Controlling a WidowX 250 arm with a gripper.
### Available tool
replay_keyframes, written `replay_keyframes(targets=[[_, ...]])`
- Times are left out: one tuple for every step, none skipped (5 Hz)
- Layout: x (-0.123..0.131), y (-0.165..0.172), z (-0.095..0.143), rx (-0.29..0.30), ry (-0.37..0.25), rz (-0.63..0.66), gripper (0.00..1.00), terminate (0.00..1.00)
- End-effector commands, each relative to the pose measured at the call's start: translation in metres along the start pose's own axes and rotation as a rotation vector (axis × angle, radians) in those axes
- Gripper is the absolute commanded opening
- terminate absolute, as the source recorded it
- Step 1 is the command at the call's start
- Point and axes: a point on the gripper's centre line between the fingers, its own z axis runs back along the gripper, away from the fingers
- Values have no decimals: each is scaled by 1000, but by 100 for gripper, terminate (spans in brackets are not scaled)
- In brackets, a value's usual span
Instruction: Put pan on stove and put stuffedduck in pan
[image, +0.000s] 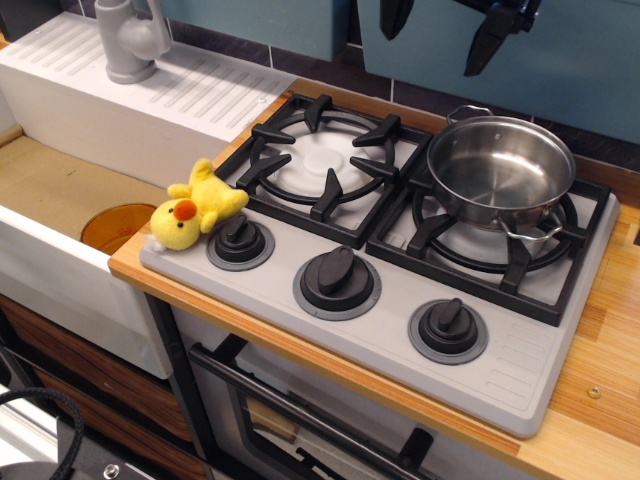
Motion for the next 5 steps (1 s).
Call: replay_keyframes(targets=[[0, 0, 0, 0, 0, 0, 100, 0], [2, -6, -11, -16, -34, -3, 100, 0], [5, -10, -19, -27, -55, -2, 100, 0], [7, -12, -25, -35, -62, -3, 100, 0], [4, -12, -33, -41, -58, -16, 100, 0]])
